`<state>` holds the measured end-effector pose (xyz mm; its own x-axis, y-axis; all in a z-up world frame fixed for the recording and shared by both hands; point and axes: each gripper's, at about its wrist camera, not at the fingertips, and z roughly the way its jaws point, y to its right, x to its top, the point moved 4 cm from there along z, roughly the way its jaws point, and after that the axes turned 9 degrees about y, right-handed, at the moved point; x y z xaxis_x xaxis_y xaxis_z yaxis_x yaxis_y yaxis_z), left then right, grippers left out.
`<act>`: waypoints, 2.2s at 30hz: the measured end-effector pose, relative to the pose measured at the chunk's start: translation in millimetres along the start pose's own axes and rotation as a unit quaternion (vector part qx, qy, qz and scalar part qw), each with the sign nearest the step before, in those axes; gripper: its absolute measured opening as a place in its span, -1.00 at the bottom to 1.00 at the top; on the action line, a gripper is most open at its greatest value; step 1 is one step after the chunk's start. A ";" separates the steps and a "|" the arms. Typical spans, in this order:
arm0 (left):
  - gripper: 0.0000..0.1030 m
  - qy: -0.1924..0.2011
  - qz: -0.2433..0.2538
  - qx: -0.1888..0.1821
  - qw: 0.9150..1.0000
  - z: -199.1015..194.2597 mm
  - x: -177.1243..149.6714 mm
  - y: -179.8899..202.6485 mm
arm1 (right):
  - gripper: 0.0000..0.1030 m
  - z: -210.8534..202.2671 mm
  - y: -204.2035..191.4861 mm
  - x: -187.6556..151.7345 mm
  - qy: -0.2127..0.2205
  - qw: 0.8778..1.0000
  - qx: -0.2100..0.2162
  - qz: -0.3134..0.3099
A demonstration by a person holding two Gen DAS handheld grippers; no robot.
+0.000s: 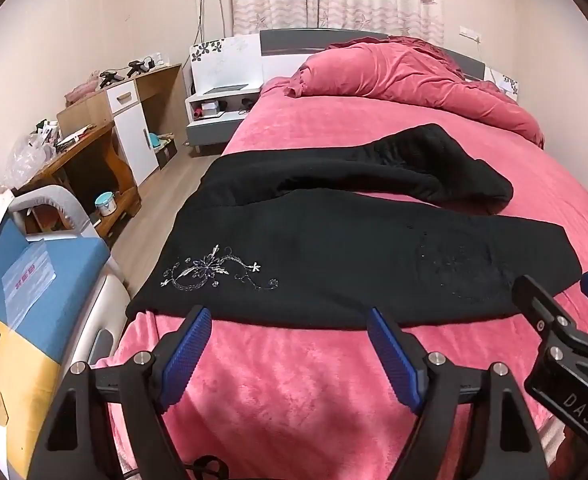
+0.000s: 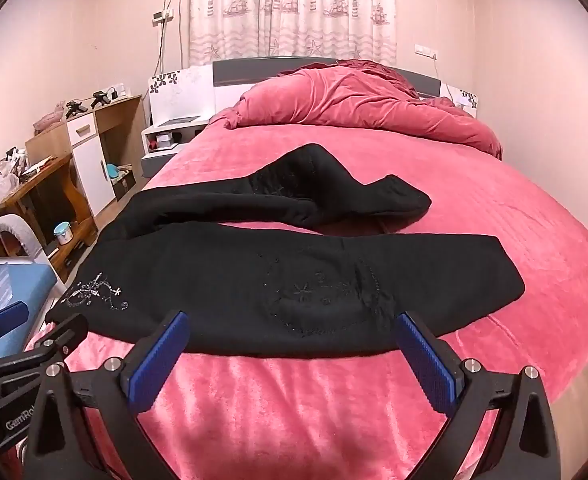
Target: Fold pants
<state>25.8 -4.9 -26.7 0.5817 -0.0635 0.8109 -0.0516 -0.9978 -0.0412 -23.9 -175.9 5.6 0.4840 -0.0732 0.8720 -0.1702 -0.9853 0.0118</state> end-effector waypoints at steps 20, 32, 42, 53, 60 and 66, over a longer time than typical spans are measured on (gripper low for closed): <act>0.59 -0.006 0.002 -0.002 1.000 0.0 -2.8 2.1 | 1.00 2.7 1.7 0.6 0.000 1.000 0.002 0.001; 0.59 -0.014 -0.001 0.003 1.000 5.6 -4.1 -0.8 | 1.00 3.7 2.0 -0.8 -0.002 1.000 0.001 0.001; 0.59 -0.018 -0.002 0.005 1.000 8.0 -7.0 -0.6 | 1.00 4.4 0.3 -1.6 -0.004 1.000 0.003 0.001; 0.59 -0.081 -0.125 -0.098 0.984 36.0 -18.2 -32.5 | 1.00 16.7 13.5 -7.0 -0.014 1.000 0.006 0.017; 0.57 -0.087 -0.261 -0.063 0.959 74.8 -29.0 -97.8 | 1.00 49.8 76.3 -23.6 -0.061 0.992 0.013 0.106; 0.30 -0.091 -0.359 -0.035 0.928 109.6 -39.2 -147.7 | 1.00 80.5 155.2 -45.7 -0.094 0.964 0.016 0.248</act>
<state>99.6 143.0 -116.4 0.6143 0.6088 0.5020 0.3530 -0.7810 0.5152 -3.3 -337.9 -71.9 0.4965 -0.5610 0.6624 -0.3956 -0.8255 -0.4025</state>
